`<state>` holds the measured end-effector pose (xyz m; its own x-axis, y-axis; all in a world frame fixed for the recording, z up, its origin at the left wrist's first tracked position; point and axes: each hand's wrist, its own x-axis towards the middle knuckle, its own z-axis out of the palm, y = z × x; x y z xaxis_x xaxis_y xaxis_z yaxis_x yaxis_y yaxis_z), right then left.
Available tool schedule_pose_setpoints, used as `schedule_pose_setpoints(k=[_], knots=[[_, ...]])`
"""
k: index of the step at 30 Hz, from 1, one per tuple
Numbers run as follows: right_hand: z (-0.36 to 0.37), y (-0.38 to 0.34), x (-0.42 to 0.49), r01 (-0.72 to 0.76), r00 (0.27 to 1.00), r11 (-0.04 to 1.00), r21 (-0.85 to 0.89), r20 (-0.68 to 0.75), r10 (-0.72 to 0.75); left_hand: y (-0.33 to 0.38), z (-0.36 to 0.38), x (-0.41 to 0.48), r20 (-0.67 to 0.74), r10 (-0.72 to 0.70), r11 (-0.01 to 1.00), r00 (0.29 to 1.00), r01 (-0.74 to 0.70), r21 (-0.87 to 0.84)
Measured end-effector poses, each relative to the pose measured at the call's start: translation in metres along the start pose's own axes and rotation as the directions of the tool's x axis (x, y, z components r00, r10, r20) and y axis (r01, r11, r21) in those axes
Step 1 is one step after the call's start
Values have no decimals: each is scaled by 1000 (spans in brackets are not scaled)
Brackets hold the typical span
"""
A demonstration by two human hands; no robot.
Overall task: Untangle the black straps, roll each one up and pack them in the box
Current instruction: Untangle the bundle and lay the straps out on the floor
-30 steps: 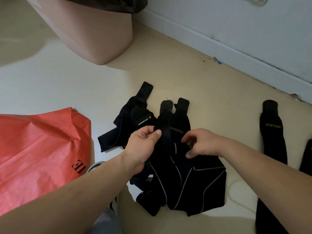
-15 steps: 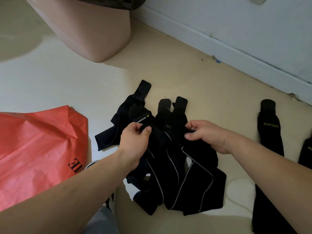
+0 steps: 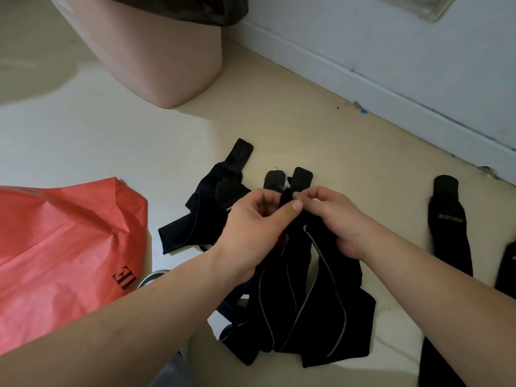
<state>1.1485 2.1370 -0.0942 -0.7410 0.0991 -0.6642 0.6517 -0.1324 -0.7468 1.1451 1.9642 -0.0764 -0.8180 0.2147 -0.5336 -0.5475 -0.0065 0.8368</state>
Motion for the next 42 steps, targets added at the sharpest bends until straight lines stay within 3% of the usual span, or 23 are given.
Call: schedule_pose_setpoints(k=[2,6,10,15,22,28,32,35,42], knots=[[2,2,4,114,988,984,-134,-87,-127,0,4,-2,-20,-7,1000,1000,7,18],[9,-7,-2,214,967,928,-305,-72,-246,5,1,-2,-82,-48,992,995,39,-116],[9,-16,-17,119,984,981,-157,151,-95,12,-6,3,-113,-80,978,990,56,-200],[5,-5,-13,21,999,1000,-15,-27,-21,2,-13,6,-181,-48,997,982,37,-63],[-12,-10,-15,-167,979,979,120,137,150,-5,-20,10,-181,-67,997,981,72,22],[-2,-17,-16,-6,992,991,136,126,-11,5,-17,5,-60,-70,995,996,65,-75],[15,-16,-14,82,996,988,128,30,-87,12,-5,1,20,-74,989,997,76,-129],[16,-17,-11,107,994,987,117,-50,-102,14,-1,0,58,-66,988,996,73,-133],[25,-9,-14,102,994,977,186,-47,-95,10,0,0,25,-44,991,999,47,-124]])
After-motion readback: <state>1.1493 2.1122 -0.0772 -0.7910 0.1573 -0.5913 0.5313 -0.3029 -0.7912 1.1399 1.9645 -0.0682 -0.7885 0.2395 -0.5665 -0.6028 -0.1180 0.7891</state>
